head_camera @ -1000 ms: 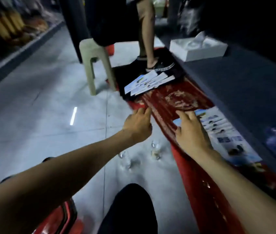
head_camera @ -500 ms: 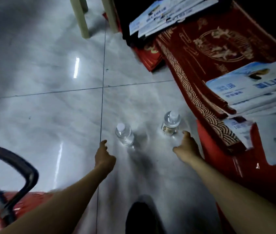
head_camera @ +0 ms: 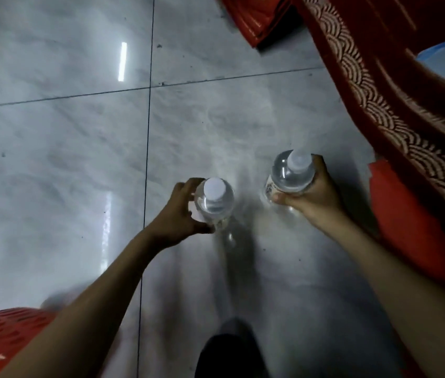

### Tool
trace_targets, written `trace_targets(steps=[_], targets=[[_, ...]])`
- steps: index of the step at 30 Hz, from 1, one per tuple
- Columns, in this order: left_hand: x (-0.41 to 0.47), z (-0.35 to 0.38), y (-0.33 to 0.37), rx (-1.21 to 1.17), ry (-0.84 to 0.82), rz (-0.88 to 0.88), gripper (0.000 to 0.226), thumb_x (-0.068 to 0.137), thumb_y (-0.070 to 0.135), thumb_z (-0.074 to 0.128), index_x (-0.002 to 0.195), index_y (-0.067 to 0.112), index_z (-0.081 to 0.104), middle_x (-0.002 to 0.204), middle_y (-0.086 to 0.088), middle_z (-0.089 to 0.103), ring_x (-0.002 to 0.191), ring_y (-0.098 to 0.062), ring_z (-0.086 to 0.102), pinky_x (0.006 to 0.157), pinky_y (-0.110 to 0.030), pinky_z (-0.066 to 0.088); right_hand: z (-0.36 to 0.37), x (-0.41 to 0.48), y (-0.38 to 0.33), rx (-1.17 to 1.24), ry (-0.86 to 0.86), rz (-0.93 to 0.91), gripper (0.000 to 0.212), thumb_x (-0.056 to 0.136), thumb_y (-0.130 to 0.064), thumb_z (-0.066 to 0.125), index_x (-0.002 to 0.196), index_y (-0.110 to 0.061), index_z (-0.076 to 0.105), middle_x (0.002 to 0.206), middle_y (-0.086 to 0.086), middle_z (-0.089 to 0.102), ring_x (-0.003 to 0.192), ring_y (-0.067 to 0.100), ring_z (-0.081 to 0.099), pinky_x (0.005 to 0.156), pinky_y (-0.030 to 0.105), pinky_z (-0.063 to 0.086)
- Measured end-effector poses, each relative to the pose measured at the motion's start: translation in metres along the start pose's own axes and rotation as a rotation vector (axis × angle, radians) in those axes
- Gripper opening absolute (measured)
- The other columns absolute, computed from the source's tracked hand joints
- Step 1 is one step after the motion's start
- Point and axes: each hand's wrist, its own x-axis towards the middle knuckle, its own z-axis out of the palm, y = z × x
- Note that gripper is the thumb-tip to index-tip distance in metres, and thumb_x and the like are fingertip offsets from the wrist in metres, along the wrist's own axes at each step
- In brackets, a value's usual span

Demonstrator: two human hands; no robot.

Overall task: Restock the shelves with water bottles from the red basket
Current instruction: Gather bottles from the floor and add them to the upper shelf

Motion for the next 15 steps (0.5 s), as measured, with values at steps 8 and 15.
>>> trace_targets(steps=[8,15], targets=[[-0.003,0.019,0.019,-0.21,-0.131,0.014,0.082,0.058,-0.002,0.09,0.127,0.019,0.05,0.113,0.006,0.069,0.104,-0.013,0.067,0.081,-0.031,0.057,0.006,-0.048,-0.022,0.111,-0.232,0.102,0.074,0.043,-0.036,0.091,0.112,-0.032,0.065,0.102,-0.014,0.074,0.094,0.004,0.07,0.082,0.035,0.058],[-0.074,-0.01,0.138,-0.467,-0.321,0.024,0.076,0.072,-0.004,0.079,0.135,0.012,0.041,0.119,-0.016,0.064,0.108,-0.035,0.064,0.078,-0.038,0.055,-0.096,-0.149,-0.135,0.174,-0.094,0.163,0.052,0.053,-0.01,0.093,0.098,-0.023,0.069,0.089,-0.014,0.076,0.085,0.007,0.073,0.075,0.025,0.055]])
